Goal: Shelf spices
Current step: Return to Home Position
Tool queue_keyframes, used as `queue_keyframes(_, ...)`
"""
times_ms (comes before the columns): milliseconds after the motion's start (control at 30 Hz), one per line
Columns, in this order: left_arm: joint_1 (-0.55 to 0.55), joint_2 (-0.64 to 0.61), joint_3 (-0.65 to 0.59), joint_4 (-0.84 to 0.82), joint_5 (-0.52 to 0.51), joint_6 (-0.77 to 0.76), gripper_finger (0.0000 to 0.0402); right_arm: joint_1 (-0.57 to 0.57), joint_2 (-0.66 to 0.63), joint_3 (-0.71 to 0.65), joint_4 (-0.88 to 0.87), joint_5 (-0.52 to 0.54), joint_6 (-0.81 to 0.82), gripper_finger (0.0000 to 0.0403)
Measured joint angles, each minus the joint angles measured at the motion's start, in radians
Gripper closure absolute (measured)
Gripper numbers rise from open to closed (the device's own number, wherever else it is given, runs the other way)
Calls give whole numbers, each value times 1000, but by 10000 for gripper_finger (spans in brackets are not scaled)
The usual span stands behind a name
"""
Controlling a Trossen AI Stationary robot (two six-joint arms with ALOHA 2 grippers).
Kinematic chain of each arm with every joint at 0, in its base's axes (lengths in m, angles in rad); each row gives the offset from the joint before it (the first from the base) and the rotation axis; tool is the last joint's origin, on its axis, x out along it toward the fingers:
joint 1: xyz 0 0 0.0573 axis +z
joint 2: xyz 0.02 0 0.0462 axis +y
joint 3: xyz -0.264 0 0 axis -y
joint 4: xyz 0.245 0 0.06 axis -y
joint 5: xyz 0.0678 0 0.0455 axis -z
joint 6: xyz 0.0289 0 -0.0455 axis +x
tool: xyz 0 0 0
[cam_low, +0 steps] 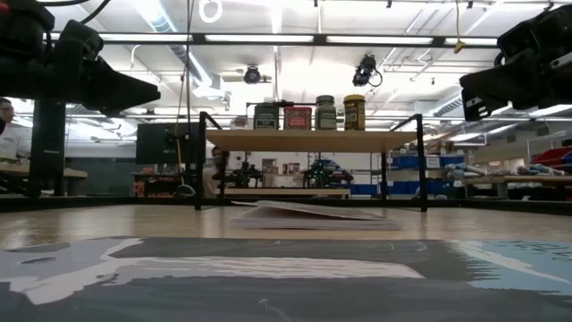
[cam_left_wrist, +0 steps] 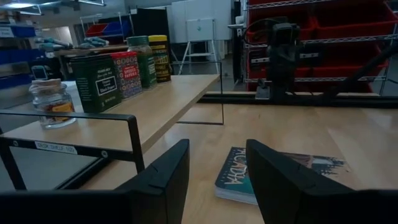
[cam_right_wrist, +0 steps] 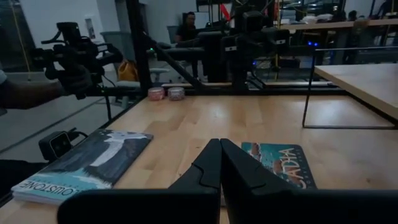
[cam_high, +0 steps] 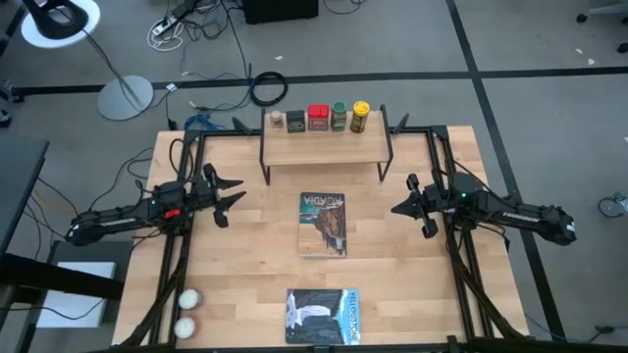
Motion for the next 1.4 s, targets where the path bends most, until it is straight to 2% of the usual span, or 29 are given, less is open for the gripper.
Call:
queue_keyframes(167, 0, 0, 0, -3, 5, 4, 240, 0, 0, 0, -1, 23, -3, 398)
queue_keyframes(367, 0, 0, 0, -5, 0, -30, 240, -17, 0, 0, -10, 125, -10, 401)
queue_keyframes(700, 0, 7, -1, -2, -27, -61, 240, -80, 0, -1, -12, 142, -1, 393)
queue_keyframes(1033, 0, 132, -2, 7, -29, -93, 240, -81, 0, -1, -11, 135, 52, 392)
queue_keyframes(1400, 0, 137, -3, 97, -26, -63, 240, -81, 0, -1, -11, 134, 53, 398)
